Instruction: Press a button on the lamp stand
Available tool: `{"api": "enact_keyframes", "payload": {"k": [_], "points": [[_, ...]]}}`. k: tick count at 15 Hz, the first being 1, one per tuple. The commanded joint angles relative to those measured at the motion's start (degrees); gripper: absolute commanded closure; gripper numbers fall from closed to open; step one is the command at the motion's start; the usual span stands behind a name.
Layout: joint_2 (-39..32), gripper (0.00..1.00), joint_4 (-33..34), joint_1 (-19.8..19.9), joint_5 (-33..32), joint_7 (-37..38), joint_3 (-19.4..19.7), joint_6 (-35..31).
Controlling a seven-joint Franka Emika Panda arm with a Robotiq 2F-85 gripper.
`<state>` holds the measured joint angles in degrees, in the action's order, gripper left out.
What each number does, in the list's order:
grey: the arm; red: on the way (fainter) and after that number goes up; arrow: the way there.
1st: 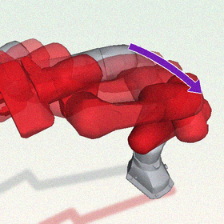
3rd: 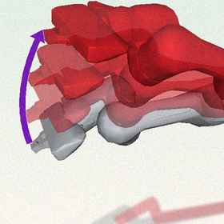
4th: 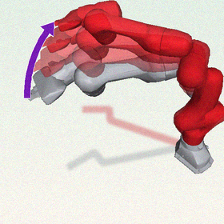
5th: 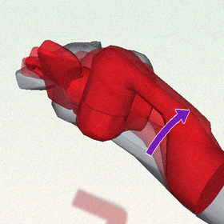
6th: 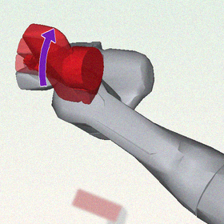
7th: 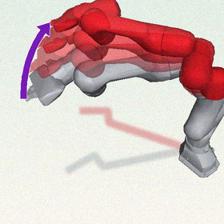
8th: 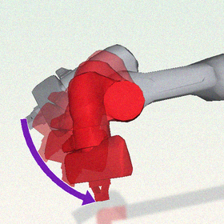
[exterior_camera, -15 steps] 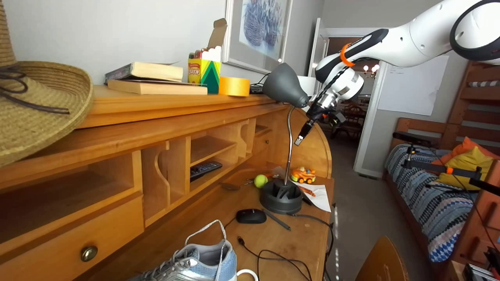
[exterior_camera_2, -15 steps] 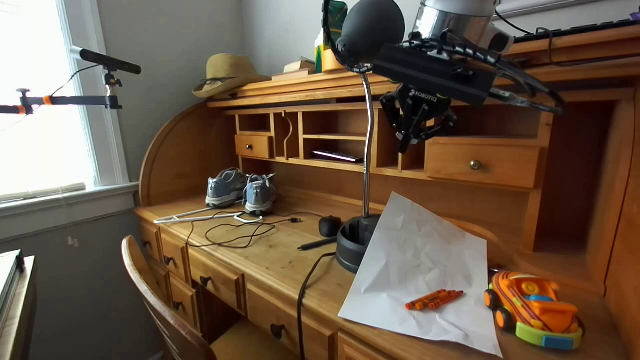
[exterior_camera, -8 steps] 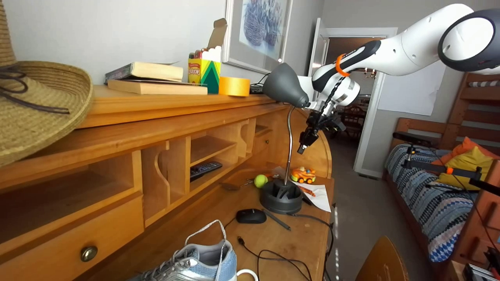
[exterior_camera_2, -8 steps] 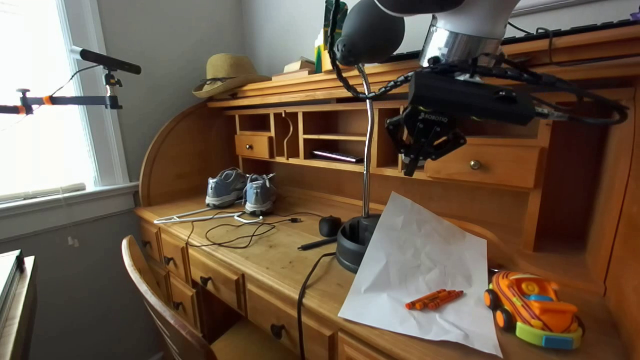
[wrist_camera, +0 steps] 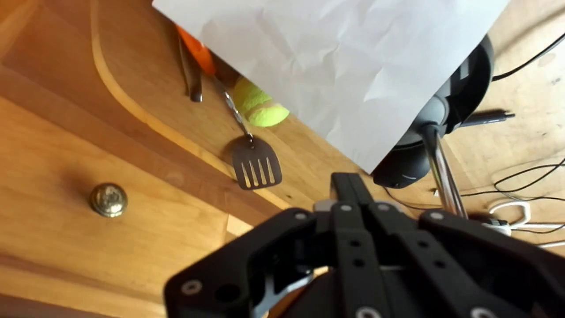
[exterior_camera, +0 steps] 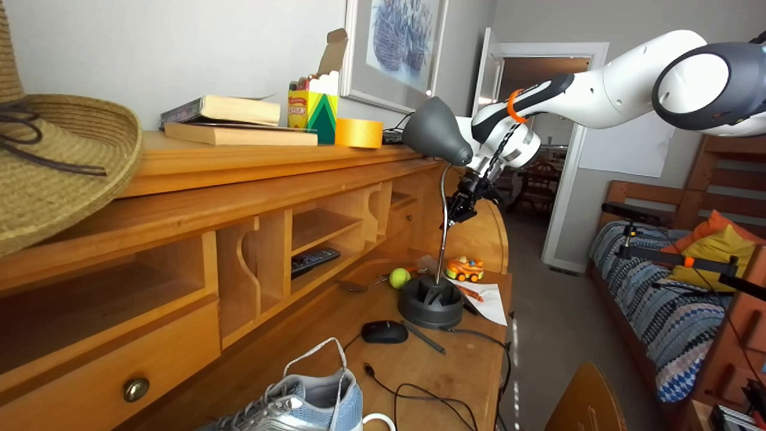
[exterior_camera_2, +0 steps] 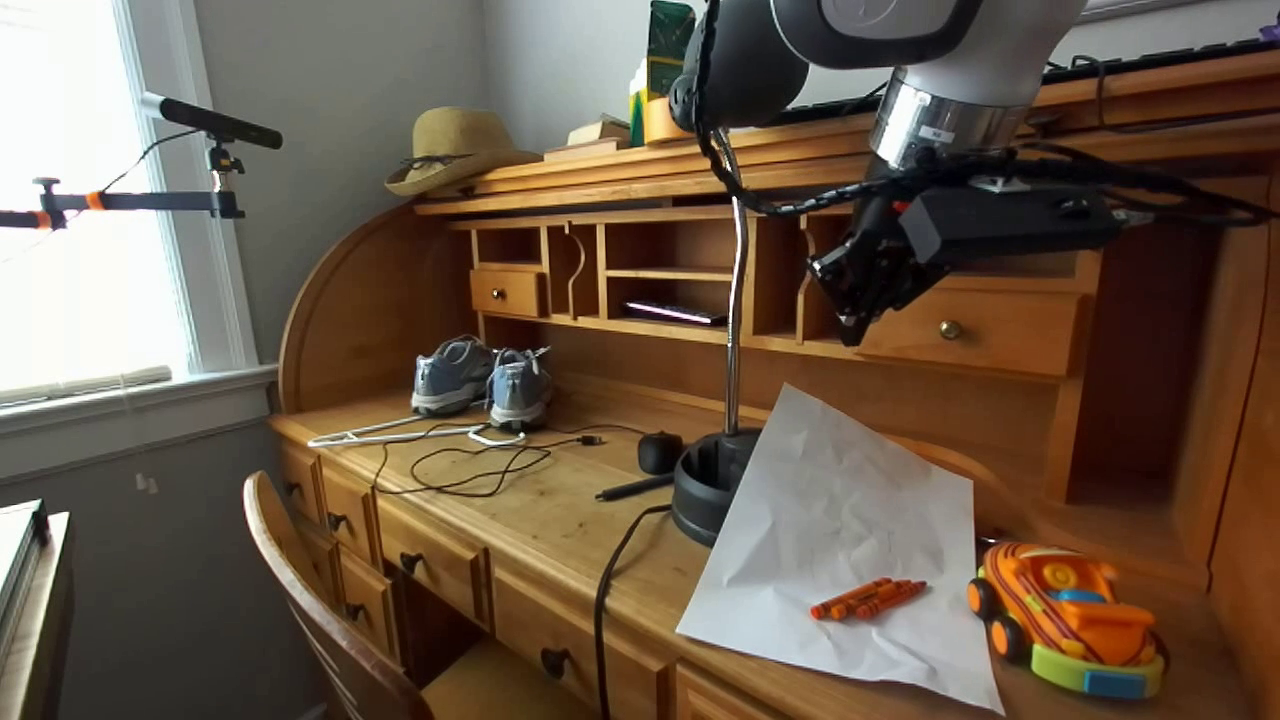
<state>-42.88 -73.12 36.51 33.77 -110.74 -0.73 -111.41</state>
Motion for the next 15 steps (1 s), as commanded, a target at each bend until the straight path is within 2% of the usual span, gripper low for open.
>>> {"api": "enact_keyframes", "payload": {"k": [1,5,6,7,15], "points": [[-2.1,1.0,0.9,2.4,3.6,-8.4,-3.8,3.3],[-2.7,1.0,0.2,2.3,2.6,-10.6,-4.6,8.9],[-2.6,1.0,0.1,1.8,2.0,-9.0,-4.1,9.4],[-2.1,0.99,-0.3,1.5,2.7,-8.8,-4.0,7.3],[-3.5,1.0,0.0,0.8,1.6,-8.2,-3.9,9.5]]}}
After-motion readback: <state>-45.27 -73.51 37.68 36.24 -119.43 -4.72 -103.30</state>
